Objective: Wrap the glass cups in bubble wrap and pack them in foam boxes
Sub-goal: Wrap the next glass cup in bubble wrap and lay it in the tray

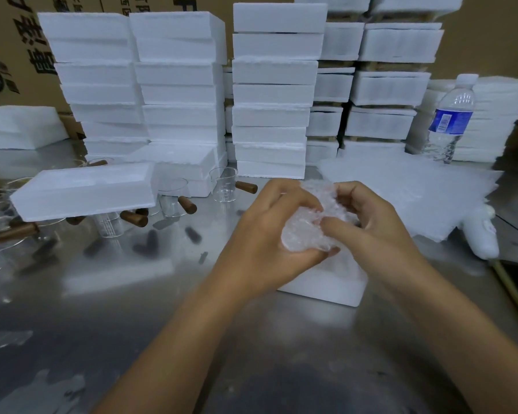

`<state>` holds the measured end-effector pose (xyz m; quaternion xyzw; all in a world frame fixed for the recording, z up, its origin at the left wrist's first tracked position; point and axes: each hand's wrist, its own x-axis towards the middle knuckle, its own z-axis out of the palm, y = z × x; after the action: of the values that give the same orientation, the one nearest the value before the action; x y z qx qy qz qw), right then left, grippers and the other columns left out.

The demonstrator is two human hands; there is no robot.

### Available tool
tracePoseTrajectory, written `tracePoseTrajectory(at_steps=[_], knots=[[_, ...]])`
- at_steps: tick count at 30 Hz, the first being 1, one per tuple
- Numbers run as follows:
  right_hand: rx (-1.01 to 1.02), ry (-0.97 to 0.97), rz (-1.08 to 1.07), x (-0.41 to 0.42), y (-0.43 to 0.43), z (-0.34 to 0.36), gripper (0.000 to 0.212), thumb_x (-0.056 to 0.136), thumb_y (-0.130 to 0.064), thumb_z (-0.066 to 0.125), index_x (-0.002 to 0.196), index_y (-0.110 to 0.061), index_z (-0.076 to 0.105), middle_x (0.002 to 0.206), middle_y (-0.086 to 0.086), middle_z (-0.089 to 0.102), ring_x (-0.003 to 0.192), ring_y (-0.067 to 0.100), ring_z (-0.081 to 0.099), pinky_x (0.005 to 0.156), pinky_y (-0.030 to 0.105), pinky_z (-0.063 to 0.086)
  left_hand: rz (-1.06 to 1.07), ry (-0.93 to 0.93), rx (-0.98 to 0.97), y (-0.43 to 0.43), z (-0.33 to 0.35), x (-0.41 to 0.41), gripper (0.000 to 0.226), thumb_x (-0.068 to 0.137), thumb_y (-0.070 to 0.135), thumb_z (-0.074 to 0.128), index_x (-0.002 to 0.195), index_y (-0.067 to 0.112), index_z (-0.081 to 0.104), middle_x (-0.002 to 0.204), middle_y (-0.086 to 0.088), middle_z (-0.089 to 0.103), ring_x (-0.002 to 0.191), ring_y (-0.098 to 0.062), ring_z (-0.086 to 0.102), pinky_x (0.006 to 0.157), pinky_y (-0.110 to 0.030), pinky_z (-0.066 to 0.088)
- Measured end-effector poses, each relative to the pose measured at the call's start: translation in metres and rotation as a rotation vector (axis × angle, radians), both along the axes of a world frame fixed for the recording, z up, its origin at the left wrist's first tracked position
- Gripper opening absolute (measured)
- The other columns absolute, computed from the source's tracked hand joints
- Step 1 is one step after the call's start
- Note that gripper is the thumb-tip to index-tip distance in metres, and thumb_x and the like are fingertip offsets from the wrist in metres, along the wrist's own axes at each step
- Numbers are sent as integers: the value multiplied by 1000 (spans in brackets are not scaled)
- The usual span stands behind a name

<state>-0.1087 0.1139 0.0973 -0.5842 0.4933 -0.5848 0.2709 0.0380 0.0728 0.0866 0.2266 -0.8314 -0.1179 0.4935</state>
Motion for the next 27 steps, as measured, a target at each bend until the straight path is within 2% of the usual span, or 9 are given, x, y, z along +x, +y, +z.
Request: tracePoseTrajectory(at_steps=[5,8,11,13,16,20,24,26,27], knots=[[-193,213,-114,9,4,-1,23,86,-25,65,101,-40,61,103,-18,61,97,-9,55,75,2,38,15,77,106,-1,1,3,43,62,42,82,91,29,53,105,8,56,97,1,52,78,-6,40],[-229,317,-131,11,5,-2,20,85,-37,53,101,-49,57,105,-23,54,100,-12,50,78,1,35,-29,154,314,2,3,2,65,56,42,84,101,43,37,104,24,52,96,6,55,71,-6,44],[-225,349,-115,9,4,-2,15,89,-44,47,97,-49,59,110,-21,49,105,-15,45,78,-1,34,-66,164,330,1,2,3,87,57,34,89,117,50,28,111,22,51,104,6,54,78,-5,42],[-219,333,-119,8,4,-1,12,90,-45,49,88,-49,60,111,-22,48,106,-16,44,76,-2,35,-104,141,331,3,3,2,94,60,25,90,124,49,25,115,19,51,108,6,53,81,-3,41],[-218,325,-151,5,2,-2,22,88,-27,62,77,-46,59,107,-20,51,104,-15,47,78,-3,32,-168,95,316,6,2,0,95,64,17,87,134,36,25,118,16,50,110,6,52,84,-4,41],[-180,270,-120,4,0,-3,26,84,-28,66,68,-48,63,103,-23,55,102,-9,52,85,12,39,-195,79,312,7,2,0,93,65,17,85,137,29,27,119,14,50,112,4,51,88,-7,40],[-123,374,-107,5,1,-3,25,88,-58,43,74,-56,62,110,-24,53,105,-4,52,85,38,51,-183,106,324,5,3,1,87,65,16,84,130,37,30,117,16,50,109,4,52,84,-7,42],[-131,490,-141,4,0,-5,28,91,-57,31,81,-58,57,115,-23,50,108,-2,50,93,39,47,-169,143,352,3,3,1,82,65,18,85,125,40,34,116,16,51,107,1,55,83,-10,45],[-147,496,-134,5,-1,-5,29,91,-55,29,85,-57,57,117,-23,50,109,-3,50,97,33,44,-164,165,375,2,4,1,77,65,21,85,122,40,37,114,19,51,105,1,55,82,-10,46]])
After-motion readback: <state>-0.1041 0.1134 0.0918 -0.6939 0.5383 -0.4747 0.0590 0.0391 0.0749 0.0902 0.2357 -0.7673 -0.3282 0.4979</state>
